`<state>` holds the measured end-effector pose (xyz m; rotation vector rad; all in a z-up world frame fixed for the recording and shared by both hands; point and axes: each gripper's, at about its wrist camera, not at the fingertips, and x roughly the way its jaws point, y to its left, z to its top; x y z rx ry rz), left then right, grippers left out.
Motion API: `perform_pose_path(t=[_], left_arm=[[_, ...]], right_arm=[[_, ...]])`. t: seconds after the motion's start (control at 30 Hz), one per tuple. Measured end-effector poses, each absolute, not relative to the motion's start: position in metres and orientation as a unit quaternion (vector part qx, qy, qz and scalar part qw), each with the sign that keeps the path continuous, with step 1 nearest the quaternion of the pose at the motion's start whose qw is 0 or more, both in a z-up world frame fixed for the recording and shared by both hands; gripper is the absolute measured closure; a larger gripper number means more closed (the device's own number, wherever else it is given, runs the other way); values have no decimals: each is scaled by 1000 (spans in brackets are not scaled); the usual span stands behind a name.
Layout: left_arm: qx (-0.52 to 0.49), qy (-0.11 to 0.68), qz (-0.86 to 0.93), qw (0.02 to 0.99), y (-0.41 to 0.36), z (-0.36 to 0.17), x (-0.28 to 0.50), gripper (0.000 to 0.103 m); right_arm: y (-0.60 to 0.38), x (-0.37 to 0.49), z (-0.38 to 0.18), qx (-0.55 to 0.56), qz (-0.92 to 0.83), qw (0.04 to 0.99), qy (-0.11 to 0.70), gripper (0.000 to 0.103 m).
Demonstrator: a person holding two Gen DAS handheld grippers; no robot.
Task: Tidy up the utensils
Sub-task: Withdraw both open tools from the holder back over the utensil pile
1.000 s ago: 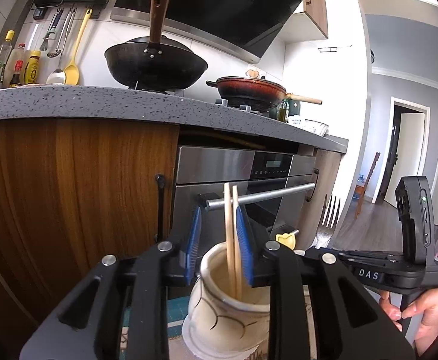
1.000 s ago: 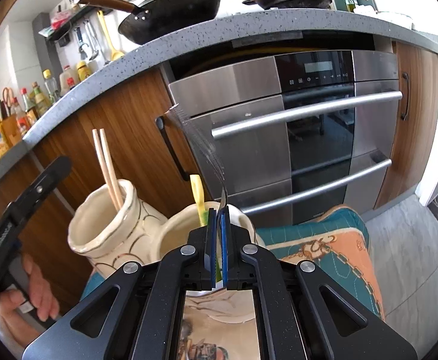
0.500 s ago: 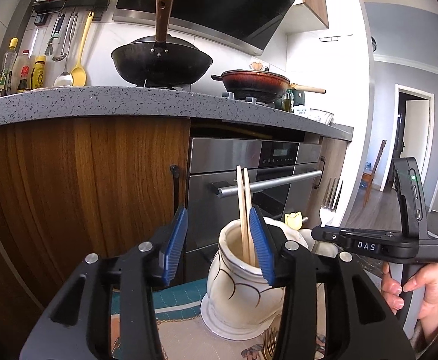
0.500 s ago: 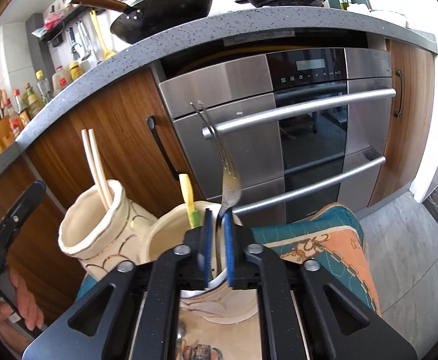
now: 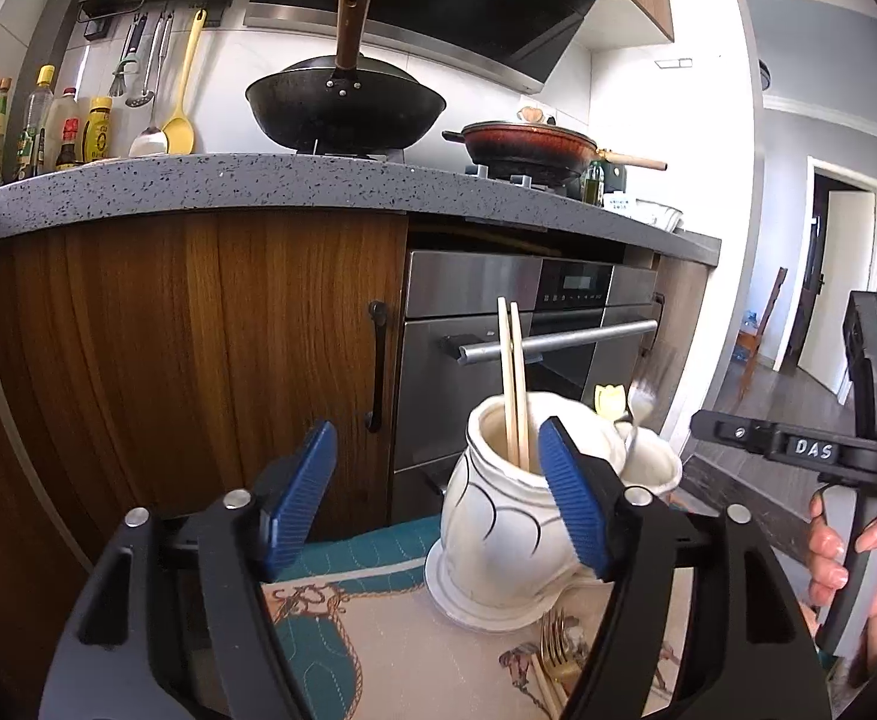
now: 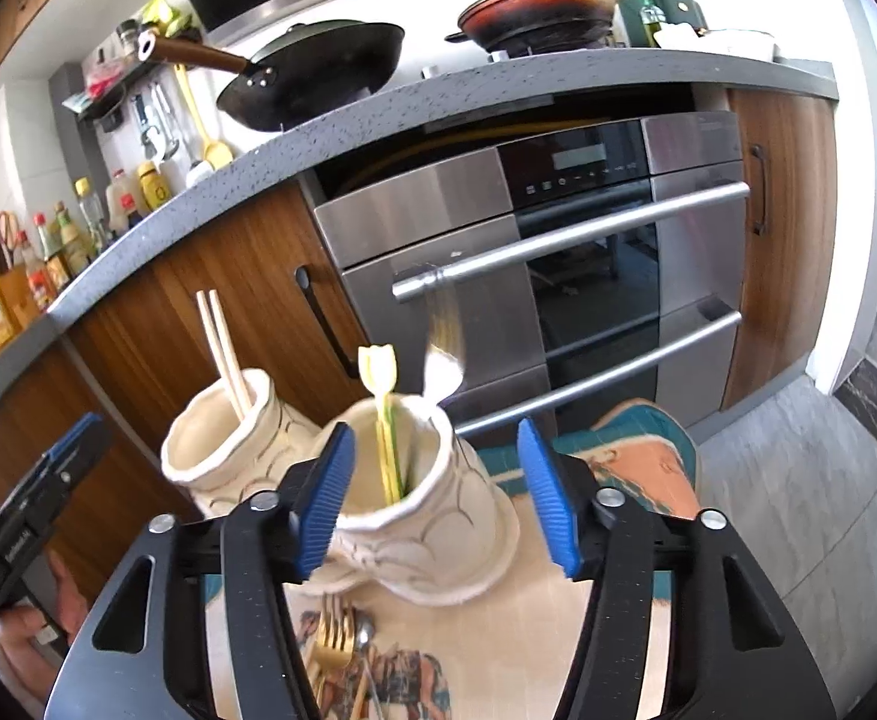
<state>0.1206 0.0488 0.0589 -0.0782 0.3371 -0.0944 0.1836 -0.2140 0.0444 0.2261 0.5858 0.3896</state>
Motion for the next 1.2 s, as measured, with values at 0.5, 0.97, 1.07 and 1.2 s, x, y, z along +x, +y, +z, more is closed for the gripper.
perform_pose_path(t=[0.5, 0.97, 1.07, 1.2], left_arm=[[-22, 225, -38, 973, 40, 35, 80, 7], [-15, 315, -44, 948, 29, -12, 59, 7], [-10, 334, -48, 941, 24, -22, 59, 7], [16, 362, -58, 930, 10, -37, 58, 7]], right_arm=[[-216, 111, 35, 47, 191, 938, 285, 10], [-223, 81, -4, 19, 187, 923, 336, 8], [-220, 78, -11, 11, 190, 919, 344, 8], [-217, 74, -18, 1, 194, 917, 349, 8]])
